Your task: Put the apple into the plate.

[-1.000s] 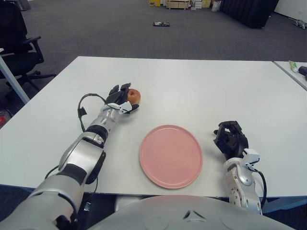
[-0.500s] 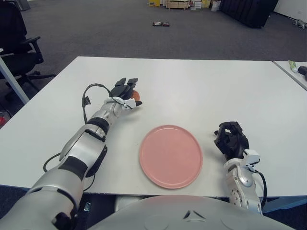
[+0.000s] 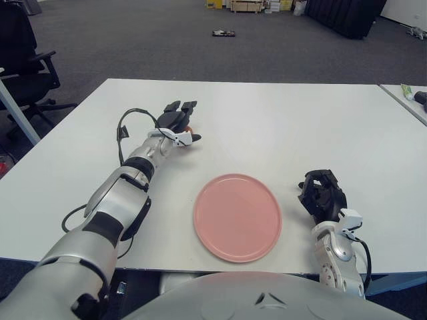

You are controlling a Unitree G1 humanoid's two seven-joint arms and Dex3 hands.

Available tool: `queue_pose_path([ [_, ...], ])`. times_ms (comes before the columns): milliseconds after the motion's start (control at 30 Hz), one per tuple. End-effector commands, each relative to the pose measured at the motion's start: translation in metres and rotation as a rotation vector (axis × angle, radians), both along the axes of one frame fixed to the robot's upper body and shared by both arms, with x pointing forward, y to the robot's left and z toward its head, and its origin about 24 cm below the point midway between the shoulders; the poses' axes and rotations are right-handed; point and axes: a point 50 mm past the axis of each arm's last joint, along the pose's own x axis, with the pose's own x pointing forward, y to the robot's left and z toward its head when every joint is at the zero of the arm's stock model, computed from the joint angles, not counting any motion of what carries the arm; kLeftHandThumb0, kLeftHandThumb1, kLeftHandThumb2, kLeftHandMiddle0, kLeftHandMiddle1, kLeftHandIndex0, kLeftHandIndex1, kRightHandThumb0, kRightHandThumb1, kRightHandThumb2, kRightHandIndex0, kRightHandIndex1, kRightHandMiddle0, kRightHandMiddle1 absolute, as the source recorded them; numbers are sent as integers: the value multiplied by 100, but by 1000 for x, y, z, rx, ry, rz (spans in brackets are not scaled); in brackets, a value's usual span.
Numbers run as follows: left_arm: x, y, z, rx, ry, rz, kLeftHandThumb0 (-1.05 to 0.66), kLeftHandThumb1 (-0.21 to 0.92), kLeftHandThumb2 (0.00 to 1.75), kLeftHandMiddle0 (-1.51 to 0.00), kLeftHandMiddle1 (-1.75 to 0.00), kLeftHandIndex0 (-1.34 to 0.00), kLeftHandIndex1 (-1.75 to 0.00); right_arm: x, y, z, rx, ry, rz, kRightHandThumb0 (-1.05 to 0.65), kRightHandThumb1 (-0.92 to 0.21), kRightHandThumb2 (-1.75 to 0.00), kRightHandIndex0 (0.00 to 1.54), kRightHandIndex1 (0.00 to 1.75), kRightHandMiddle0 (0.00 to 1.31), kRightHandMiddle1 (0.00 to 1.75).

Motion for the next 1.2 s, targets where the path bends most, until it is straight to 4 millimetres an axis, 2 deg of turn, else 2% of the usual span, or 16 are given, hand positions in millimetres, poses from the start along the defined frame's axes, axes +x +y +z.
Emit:
queue_pose_path([
  [0, 7, -8, 15, -2, -53, -32, -85, 66, 61, 0, -32, 0, -33, -3, 1, -5, 8, 32, -18, -38, -67, -88, 69, 175, 35, 175],
  [433, 9, -11, 17, 3, -34, -50, -85, 66, 61, 0, -38, 0, -36, -5, 0, -5, 9, 20, -28, -38, -67, -88, 70, 175, 35, 175],
  [733, 5, 2, 2, 75, 70, -11, -86, 67, 60, 0, -37, 0, -36, -5, -1, -4, -6, 24, -44, -39, -66, -89, 69, 175, 35, 175],
  [1000, 2, 12, -10, 158, 184, 43, -86, 69, 59, 0, -38, 0, -52, -6, -4, -3, -9, 20, -52, -39, -64, -91, 71, 175, 36, 175],
  [1167, -1, 14, -18, 191, 229, 58, -88, 71, 57, 0, -35, 0, -57, -7, -4, -3, -9, 18, -55, -39, -63, -94, 72, 175, 38, 175],
])
